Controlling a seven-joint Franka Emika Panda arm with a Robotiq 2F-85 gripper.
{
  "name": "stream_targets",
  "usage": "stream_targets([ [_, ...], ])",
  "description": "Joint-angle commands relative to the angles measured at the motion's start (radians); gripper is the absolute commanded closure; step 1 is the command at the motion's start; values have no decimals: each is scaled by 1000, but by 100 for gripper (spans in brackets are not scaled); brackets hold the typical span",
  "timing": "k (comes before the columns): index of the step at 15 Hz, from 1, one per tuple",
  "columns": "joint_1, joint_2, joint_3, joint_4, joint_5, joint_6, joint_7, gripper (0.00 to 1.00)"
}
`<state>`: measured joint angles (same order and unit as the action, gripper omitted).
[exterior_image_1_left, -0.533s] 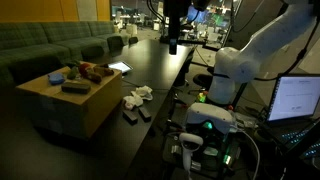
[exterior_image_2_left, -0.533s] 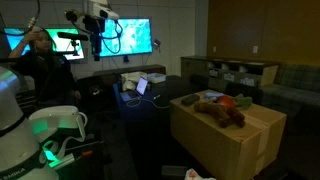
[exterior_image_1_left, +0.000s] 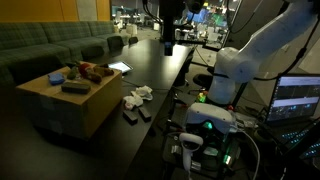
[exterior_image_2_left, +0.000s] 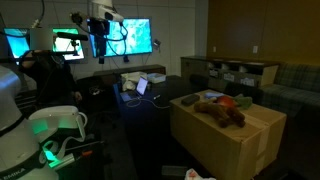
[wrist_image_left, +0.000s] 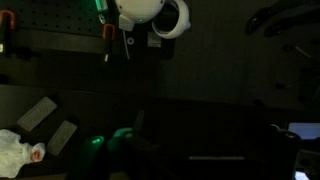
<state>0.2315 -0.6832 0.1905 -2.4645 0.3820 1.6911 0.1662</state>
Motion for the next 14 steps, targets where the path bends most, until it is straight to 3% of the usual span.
stream_targets([
  [1,-56,167,-7,65,-68,82,-84,0],
  [7,-94,503,-1,226,-205,298,-95,0],
  [14,-97,852,-35,486,-389,469,66,0],
])
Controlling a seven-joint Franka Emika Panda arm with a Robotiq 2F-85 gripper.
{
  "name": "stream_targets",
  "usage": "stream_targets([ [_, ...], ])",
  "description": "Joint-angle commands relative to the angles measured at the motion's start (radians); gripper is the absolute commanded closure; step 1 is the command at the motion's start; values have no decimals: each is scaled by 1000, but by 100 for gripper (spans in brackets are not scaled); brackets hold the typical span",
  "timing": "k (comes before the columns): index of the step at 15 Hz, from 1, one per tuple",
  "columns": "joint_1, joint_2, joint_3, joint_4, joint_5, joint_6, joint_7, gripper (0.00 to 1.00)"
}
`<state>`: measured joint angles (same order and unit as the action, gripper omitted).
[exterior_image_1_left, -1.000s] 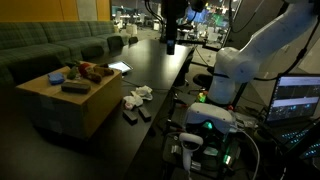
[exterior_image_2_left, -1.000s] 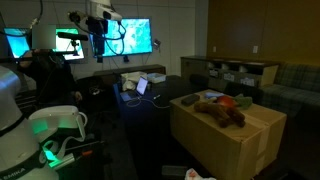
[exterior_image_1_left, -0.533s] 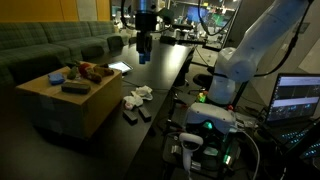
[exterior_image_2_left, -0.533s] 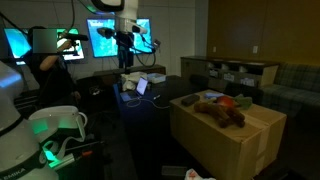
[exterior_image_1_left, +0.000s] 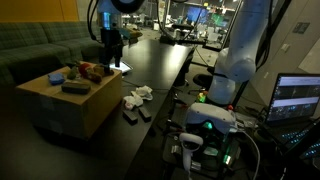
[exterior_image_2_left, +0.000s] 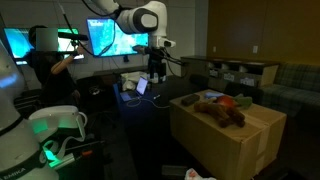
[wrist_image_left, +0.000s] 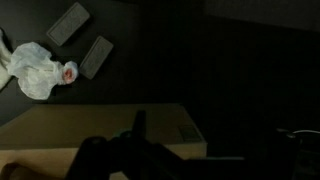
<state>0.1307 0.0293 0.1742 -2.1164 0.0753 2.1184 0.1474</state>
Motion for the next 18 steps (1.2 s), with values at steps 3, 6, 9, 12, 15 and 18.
stream_targets([
  [3,16,237,-60,231,-168,88,163,0],
  [6,26,316,-102,296,-230,139,204,0],
  [9,40,385,-144,348,-280,177,238,0],
  [12,47,429,-182,382,-308,218,260,0],
  [15,56,467,-222,409,-338,264,286,0],
  [18,62,492,-265,420,-367,306,317,0],
])
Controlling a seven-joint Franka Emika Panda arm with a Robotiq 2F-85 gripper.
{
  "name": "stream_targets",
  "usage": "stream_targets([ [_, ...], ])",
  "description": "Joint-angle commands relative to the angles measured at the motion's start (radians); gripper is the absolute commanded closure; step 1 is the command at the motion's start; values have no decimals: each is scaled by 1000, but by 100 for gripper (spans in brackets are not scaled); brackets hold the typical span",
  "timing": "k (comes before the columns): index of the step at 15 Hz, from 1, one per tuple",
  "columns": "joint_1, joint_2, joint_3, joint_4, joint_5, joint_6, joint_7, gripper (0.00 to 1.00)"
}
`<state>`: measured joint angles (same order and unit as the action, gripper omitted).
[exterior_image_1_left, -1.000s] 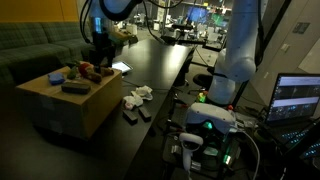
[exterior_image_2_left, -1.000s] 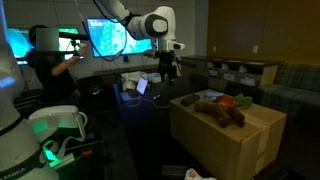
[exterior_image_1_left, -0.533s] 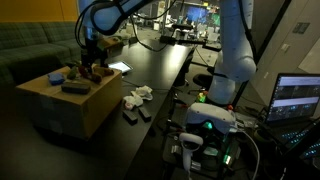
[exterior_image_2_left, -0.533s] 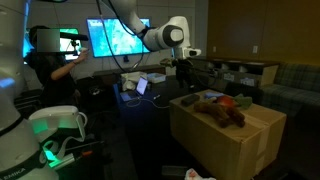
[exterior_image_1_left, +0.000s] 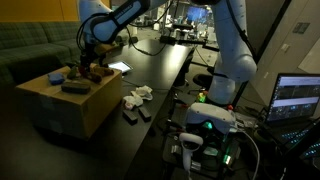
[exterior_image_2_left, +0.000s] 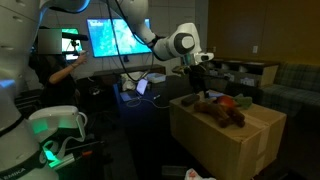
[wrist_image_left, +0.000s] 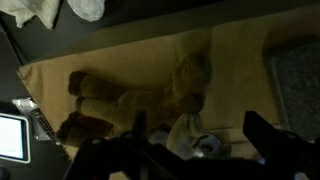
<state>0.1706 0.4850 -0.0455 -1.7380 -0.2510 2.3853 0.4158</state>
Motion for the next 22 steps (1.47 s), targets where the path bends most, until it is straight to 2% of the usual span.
stream_targets([
  [1,25,46,-57,47,-47,45,61,0],
  [7,22,110,-95,57,-38,91,78,0],
  [13,10,160,-96,71,-3,108,55,0],
  [14,9,157,-93,71,-1,103,49,25],
  [15,3,152,-84,69,10,97,36,26],
  [16,7,151,-86,66,10,96,38,32],
  [22,-18,153,-56,39,49,85,-15,79],
])
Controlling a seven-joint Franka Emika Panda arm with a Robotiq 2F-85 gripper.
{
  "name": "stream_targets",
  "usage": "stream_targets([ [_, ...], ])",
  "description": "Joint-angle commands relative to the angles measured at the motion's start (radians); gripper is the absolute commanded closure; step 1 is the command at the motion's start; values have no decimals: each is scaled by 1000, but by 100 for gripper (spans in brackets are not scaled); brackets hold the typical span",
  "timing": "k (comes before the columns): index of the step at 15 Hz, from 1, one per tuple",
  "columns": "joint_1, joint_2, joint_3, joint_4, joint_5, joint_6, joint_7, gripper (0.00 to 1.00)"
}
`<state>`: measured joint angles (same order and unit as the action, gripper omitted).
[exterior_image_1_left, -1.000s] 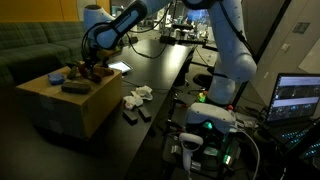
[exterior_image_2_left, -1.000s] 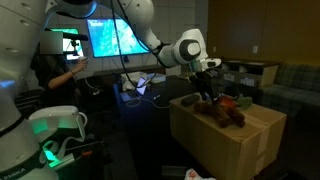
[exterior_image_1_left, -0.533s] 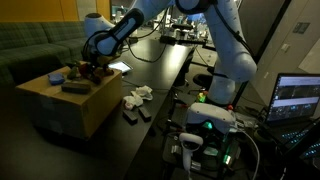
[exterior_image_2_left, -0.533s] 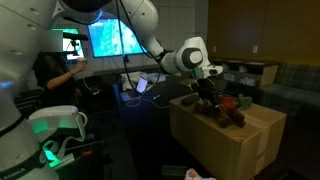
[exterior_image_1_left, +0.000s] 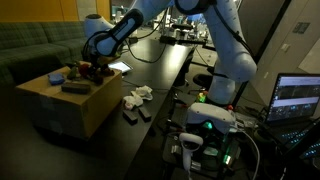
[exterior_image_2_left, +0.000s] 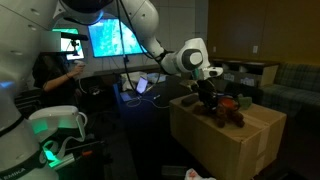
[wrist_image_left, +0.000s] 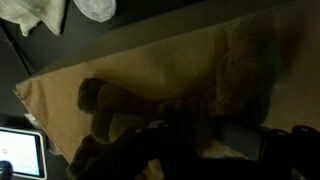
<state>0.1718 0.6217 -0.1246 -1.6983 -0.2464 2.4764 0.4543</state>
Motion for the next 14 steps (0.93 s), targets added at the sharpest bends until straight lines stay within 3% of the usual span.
stream_targets([
  [1,-24,13,28,-7,53,-8,-64,86],
  [3,-41,-6,50,-28,83,-17,-111,98],
  [4,-43,-21,55,-42,93,-25,-128,100],
  [14,-86,-368,206,-353,256,-85,-370,99],
])
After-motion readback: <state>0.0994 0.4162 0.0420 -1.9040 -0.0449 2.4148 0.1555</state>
